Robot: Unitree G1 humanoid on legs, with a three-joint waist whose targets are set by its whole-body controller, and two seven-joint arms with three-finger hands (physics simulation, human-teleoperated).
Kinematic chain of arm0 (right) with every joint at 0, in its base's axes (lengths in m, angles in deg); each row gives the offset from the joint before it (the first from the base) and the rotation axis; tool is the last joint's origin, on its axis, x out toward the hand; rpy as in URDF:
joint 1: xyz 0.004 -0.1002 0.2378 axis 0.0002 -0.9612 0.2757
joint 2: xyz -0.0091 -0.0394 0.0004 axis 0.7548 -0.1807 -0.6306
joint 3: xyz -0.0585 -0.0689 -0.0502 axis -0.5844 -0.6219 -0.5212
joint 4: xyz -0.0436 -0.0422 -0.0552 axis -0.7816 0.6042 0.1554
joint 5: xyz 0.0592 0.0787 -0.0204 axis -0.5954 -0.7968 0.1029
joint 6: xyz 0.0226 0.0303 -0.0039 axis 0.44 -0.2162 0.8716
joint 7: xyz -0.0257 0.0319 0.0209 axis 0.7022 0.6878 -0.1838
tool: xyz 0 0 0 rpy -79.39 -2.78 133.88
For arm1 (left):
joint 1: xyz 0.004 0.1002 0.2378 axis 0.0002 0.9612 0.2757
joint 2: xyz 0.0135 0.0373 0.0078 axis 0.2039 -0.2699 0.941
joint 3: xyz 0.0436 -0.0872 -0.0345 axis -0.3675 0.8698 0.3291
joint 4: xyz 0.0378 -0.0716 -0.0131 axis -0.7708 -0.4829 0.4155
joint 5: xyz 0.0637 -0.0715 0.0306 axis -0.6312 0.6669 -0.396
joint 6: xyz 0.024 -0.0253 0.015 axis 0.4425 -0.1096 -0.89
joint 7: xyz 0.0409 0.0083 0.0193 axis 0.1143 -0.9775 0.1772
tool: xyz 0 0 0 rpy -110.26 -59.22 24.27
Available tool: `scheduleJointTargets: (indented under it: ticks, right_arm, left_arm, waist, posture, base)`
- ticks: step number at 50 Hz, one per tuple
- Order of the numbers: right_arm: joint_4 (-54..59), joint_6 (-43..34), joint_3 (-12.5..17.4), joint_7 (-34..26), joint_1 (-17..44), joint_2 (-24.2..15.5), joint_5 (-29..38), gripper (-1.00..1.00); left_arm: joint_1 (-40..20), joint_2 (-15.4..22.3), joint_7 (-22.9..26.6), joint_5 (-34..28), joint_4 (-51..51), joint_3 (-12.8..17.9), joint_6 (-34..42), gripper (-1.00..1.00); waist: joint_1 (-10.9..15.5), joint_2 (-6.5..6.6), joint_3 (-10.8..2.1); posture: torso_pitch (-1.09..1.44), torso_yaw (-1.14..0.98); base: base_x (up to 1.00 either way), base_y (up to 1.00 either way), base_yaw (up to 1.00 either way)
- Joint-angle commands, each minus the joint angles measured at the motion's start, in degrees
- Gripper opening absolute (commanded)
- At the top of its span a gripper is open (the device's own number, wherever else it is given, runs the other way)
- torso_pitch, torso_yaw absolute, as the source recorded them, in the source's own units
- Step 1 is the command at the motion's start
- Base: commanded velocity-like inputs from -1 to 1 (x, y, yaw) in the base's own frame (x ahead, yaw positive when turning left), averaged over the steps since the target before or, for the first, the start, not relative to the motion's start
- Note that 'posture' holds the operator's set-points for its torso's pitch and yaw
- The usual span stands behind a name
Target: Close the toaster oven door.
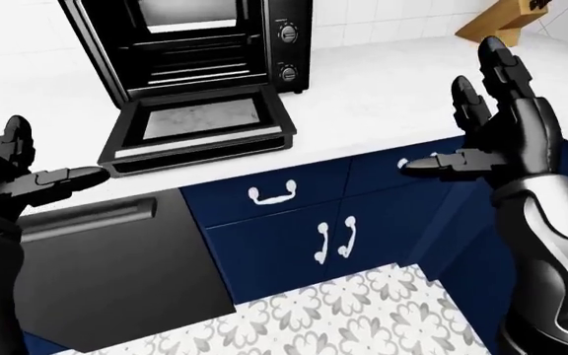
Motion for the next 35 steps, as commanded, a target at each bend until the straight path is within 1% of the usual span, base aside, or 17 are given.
scheduleJointTargets:
  ticks: [1, 4, 5, 6, 7, 8, 12, 16, 18, 19, 20, 21, 28, 30, 31, 33, 35]
  right_arm:
    - [-1.68, 2.13, 1.07, 0.38, 1.39, -0.83, 0.34, 1.0]
    - [-1.8, 2.03, 0.96, 0.45, 1.39, -0.73, 0.32, 1.0]
    - [-2.01, 1.72, 1.05, 0.54, 1.53, -0.75, 0.15, 1.0]
    - [-2.0, 1.68, 1.07, 0.58, 1.57, -0.75, 0.12, 1.0]
    - [-1.95, 1.75, 1.04, 0.58, 1.57, -0.77, 0.12, 1.0]
    - [-1.91, 1.83, 1.0, 0.58, 1.53, -0.76, 0.15, 1.0]
    - [-1.75, 1.94, 0.88, 0.58, 1.59, -0.76, 0.24, 1.0]
    - [-1.65, 2.05, 0.96, 0.53, 1.54, -0.83, 0.3, 1.0]
    - [-1.68, 1.94, 0.97, 0.53, 1.65, -0.86, 0.25, 1.0]
    - [-1.67, 1.91, 1.0, 0.53, 1.69, -0.89, 0.22, 1.0]
    - [-1.63, 1.92, 1.04, 0.53, 1.72, -0.92, 0.21, 1.0]
    - [-1.59, 1.91, 1.05, 0.53, 1.77, -0.95, 0.2, 1.0]
    - [-1.68, 1.4, 1.24, 0.8, 2.29, -1.25, -0.14, 1.0]
    - [-1.72, 1.37, 1.22, 0.82, 2.27, -1.34, -0.2, 1.0]
    - [-1.54, 1.65, 1.15, 0.8, 2.03, -1.29, -0.04, 1.0]
    - [-1.75, 1.5, 1.14, 0.81, 2.01, -1.28, -0.12, 1.0]
    - [-1.85, 1.29, 1.2, 0.89, 2.16, -1.34, -0.19, 1.0]
  left_arm:
    - [-1.33, 1.02, 0.35, 0.31, 2.19, 0.35, -2.01, 1.0]
    - [-1.33, 1.07, 0.37, 0.32, 2.19, 0.42, -1.98, 1.0]
    - [-1.34, 1.1, 0.36, 0.36, 2.19, 0.47, -1.95, 1.0]
    - [-1.36, 1.12, 0.36, 0.37, 2.12, 0.48, -1.96, 1.0]
    - [-1.36, 1.16, 0.38, 0.34, 2.06, 0.49, -2.01, 1.0]
    - [-1.4, 1.2, 0.4, 0.41, 2.02, 0.55, -1.98, 1.0]
    - [-1.28, 1.12, 0.34, 0.47, 2.16, 0.46, -1.96, 1.0]
    - [-1.24, 1.16, 0.32, 0.58, 2.22, 0.6, -1.86, 1.0]
    - [-1.32, 1.23, 0.27, 0.69, 2.31, 0.63, -1.7, 1.0]
    - [-1.3, 1.23, 0.26, 0.7, 2.32, 0.66, -1.69, 1.0]
    - [-1.32, 1.27, 0.27, 0.73, 2.31, 0.7, -1.69, 1.0]
    - [-1.32, 1.29, 0.25, 0.76, 2.3, 0.73, -1.68, 1.0]
    - [-1.48, 1.45, 0.09, 0.97, 2.32, 0.75, -1.56, 1.0]
    - [-1.53, 1.55, 0.05, 1.07, 2.32, 0.81, -1.47, 1.0]
    - [-1.52, 1.6, 0.06, 1.03, 2.26, 0.79, -1.57, 1.0]
    - [-1.55, 1.67, 0.04, 1.08, 2.2, 0.84, -1.55, 1.0]
    - [-1.5, 1.72, 0.06, 1.15, 2.27, 0.88, -1.52, 1.0]
  waist:
    - [-0.21, 0.05, -0.82]
    - [0.01, -2.49, -0.74]
    - [0.08, -3.99, -0.91]
    - [-0.01, -6.03, -1.74]
    - [-0.61, -3.34, -1.11]
    - [-0.29, -4.3, -1.25]
    - [-0.52, -3.07, -1.39]
    - [-0.8, -0.18, -0.55]
    - [-1.08, 2.97, -1.3]
    - [-1.44, 3.59, -1.95]
    - [-0.59, 2.5, -1.25]
    - [-0.86, 3.01, -0.79]
    - [-0.31, -1.08, -0.57]
    - [-0.11, -3.13, -0.7]
    - [-0.07, -4.82, -1.28]
    - [-0.55, -3.68, -1.1]
    - [-0.5, -3.94, -1.06]
  posture:
    - [0.0, 0.0]
    - [0.0, 0.0]
    - [0.0, 0.0]
    - [0.0, 0.0]
    - [0.0, 0.0]
    - [0.0, 0.0]
    - [0.0, 0.0]
    - [0.0, 0.0]
    - [0.0, 0.0]
    - [0.0, 0.0]
    - [0.0, 0.0]
    - [0.0, 0.0]
    - [0.0, 0.0]
    - [0.0, 0.0]
    - [0.0, 0.0]
    - [0.0, 0.0]
    - [0.0, 0.0]
  base:
    - [0.11, 0.05, 0.0]
    - [0.11, 0.07, 0.0]
    - [0.1, 0.07, 0.0]
    - [0.1, 0.08, 0.0]
    - [0.09, 0.08, 0.0]
    - [0.1, 0.08, 0.0]
    - [0.1, 0.08, 0.0]
    - [0.1, 0.08, 0.0]
    - [0.1, 0.09, 0.0]
    - [0.1, 0.09, 0.0]
    - [0.1, 0.09, 0.0]
    - [0.09, 0.09, 0.0]
    - [0.1, 0.09, 0.0]
    - [0.11, 0.09, 0.0]
    - [0.1, 0.09, 0.0]
    - [0.11, 0.1, 0.0]
    - [0.11, 0.1, 0.0]
